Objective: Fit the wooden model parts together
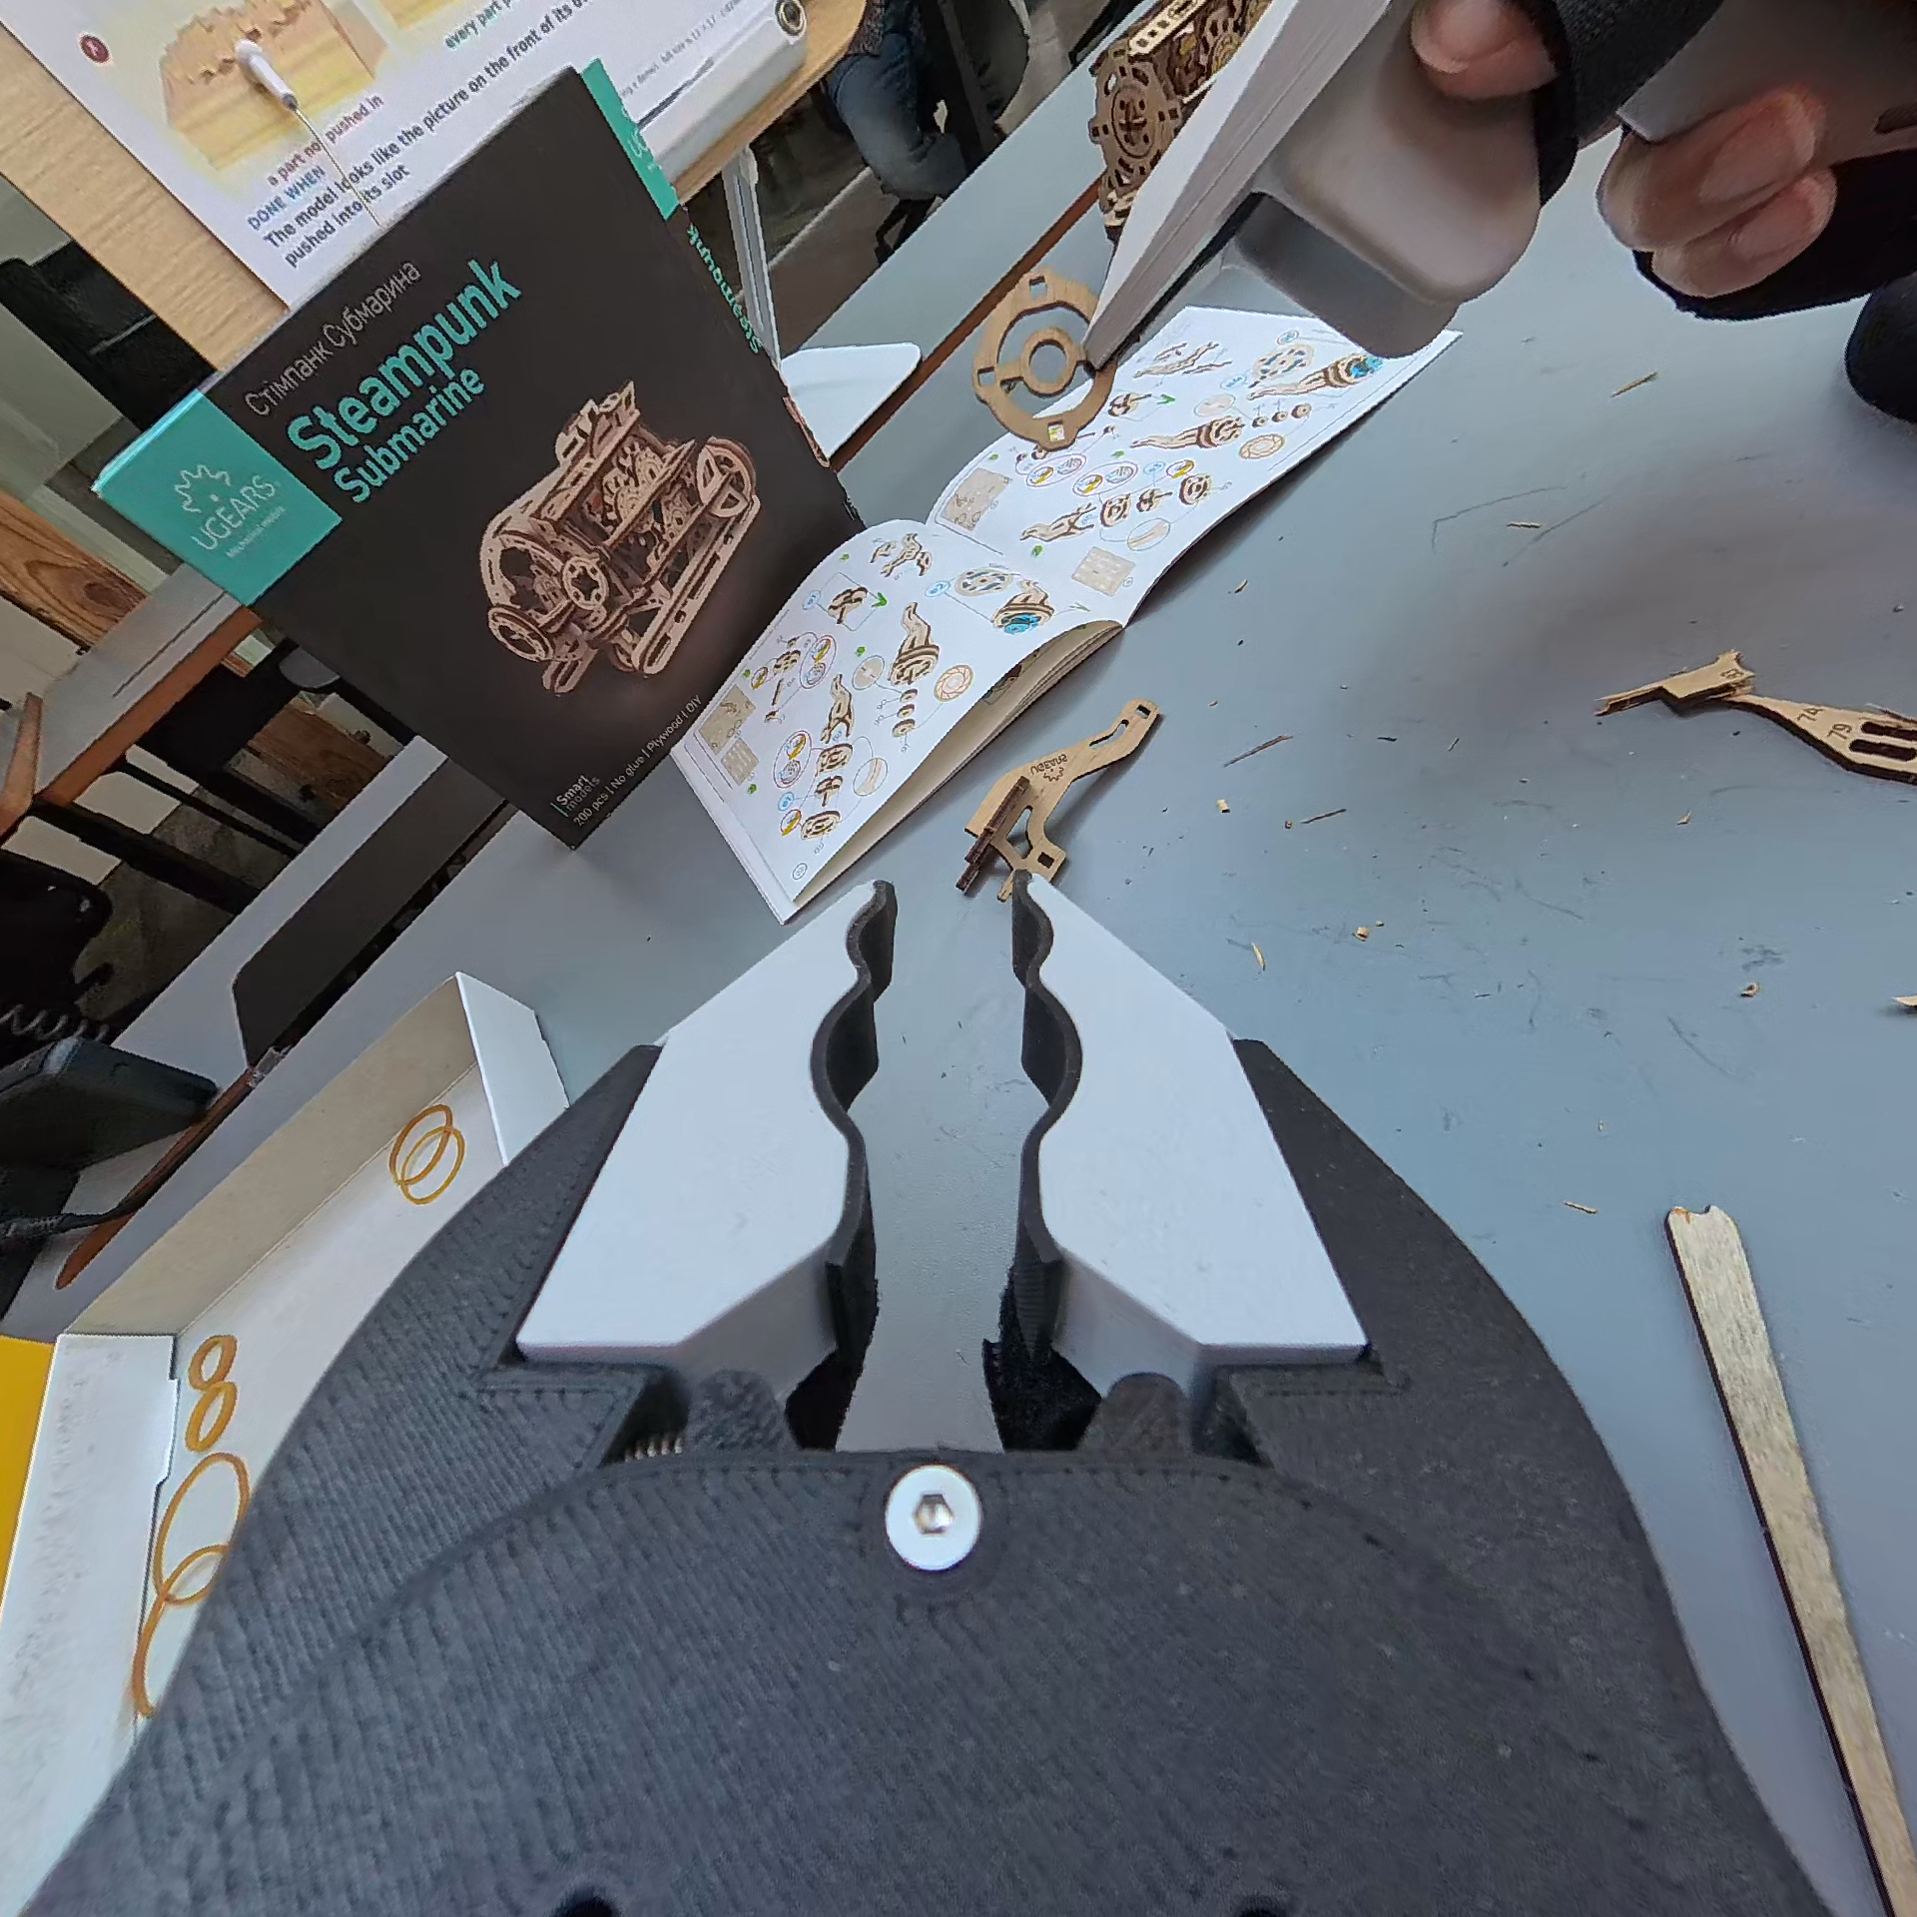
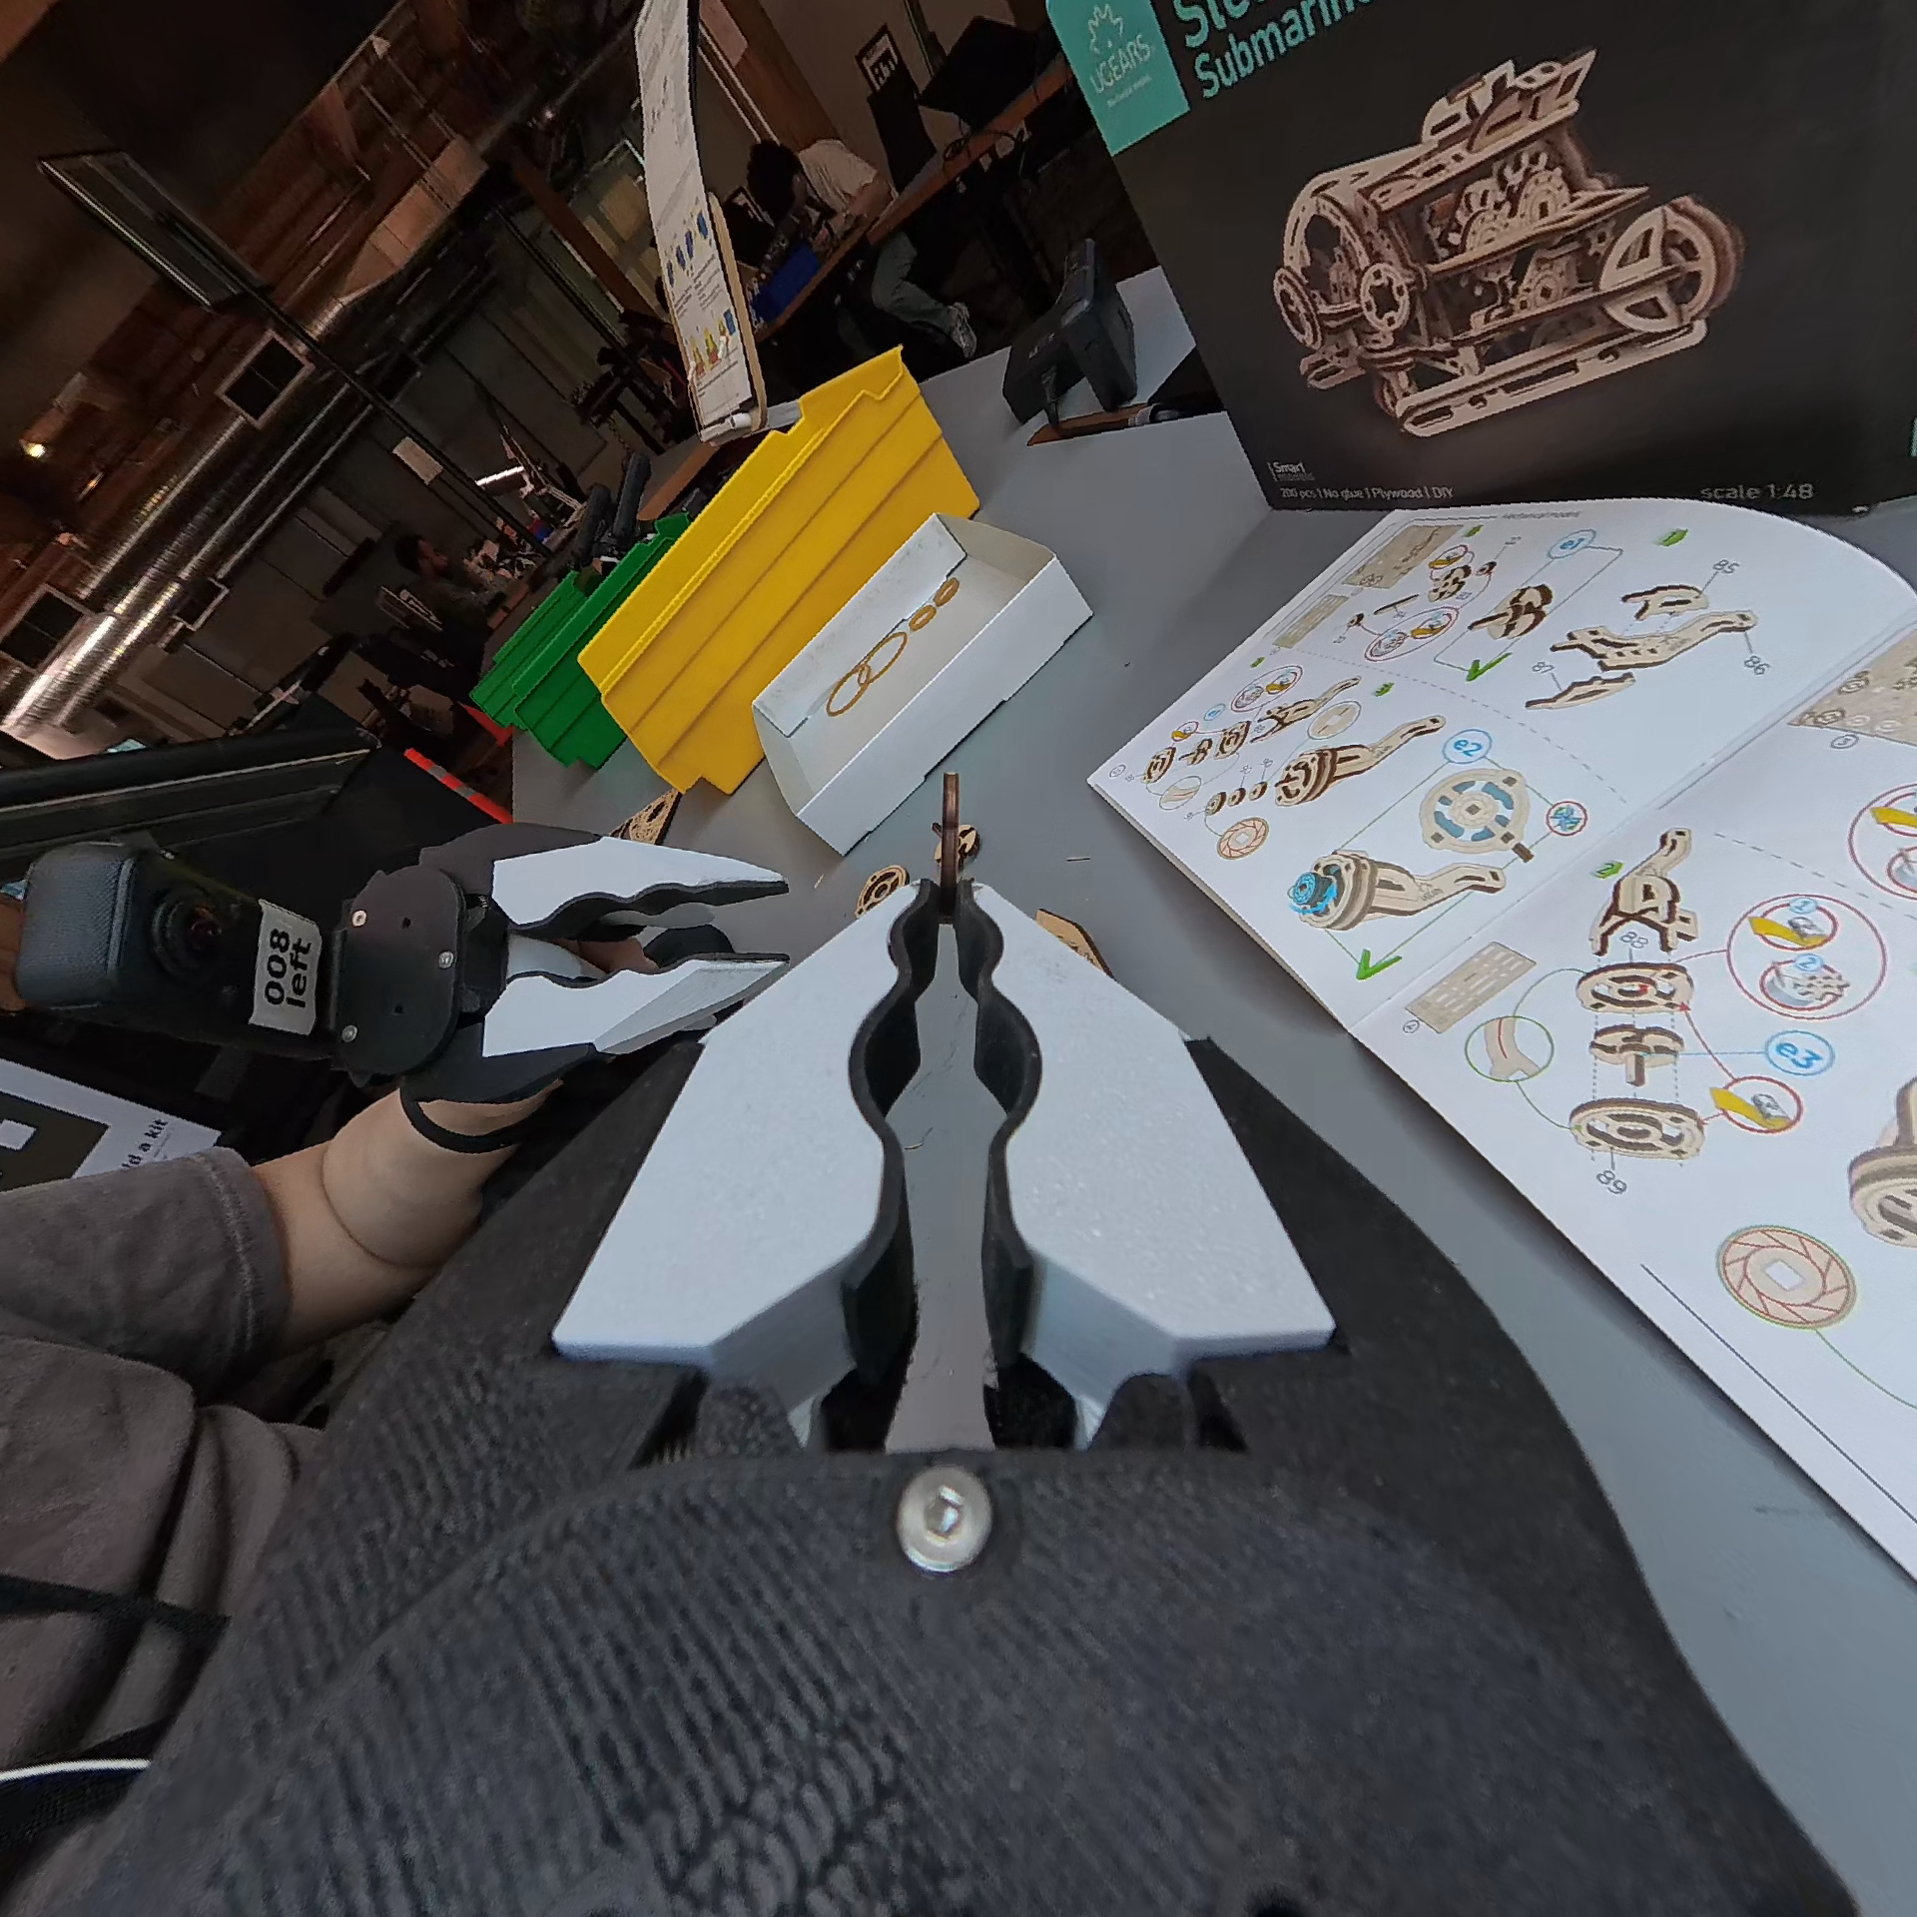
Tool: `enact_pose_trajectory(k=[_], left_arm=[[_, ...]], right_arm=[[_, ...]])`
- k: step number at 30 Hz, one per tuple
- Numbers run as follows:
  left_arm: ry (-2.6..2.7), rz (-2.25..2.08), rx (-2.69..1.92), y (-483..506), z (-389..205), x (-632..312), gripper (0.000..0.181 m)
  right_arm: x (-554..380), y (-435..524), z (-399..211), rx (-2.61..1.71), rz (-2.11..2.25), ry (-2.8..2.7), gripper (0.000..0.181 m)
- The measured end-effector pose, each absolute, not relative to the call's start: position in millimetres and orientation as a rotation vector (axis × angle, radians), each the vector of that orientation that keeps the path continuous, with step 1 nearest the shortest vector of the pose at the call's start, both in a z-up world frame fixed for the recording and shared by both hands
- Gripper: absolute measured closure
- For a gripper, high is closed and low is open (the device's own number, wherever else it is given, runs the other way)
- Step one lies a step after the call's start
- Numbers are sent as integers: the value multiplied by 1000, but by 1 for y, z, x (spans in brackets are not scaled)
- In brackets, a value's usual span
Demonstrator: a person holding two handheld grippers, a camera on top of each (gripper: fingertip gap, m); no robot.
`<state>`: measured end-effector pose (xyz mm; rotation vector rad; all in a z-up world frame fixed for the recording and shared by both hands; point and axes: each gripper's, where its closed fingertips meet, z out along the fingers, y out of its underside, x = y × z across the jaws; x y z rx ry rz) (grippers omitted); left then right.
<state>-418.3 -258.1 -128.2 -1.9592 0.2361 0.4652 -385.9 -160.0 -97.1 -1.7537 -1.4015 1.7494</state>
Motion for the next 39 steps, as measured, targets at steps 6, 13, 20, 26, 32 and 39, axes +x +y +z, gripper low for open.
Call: enact_pose_trajectory(k=[6, 13, 20, 26, 32, 39], left_arm=[[237, 468, -1955, -258, -127, -418, 161], [248, 475, -1954, -258, -127, -417, 160], [255, 478, -1955, -258, -128, -416, 160], [279, 467, -1948, -257, -128, -412, 157], [640, 528, -1775, -254, -111, -388, 138], [1115, 676, -1755, -227, -116, -379, 116]], right_arm=[[-386, -162, -98, -1757, 1750, -1415, 179], [-385, -160, -98, -1764, 1749, -1416, 179], [-385, -164, -102, -1781, 1747, -1444, 179], [-385, -168, -106, -1802, 1758, -1472, 179], [-384, -181, -115, -1842, 1787, -1554, 179], [-378, -207, -124, -1889, 1799, -1708, 179]])
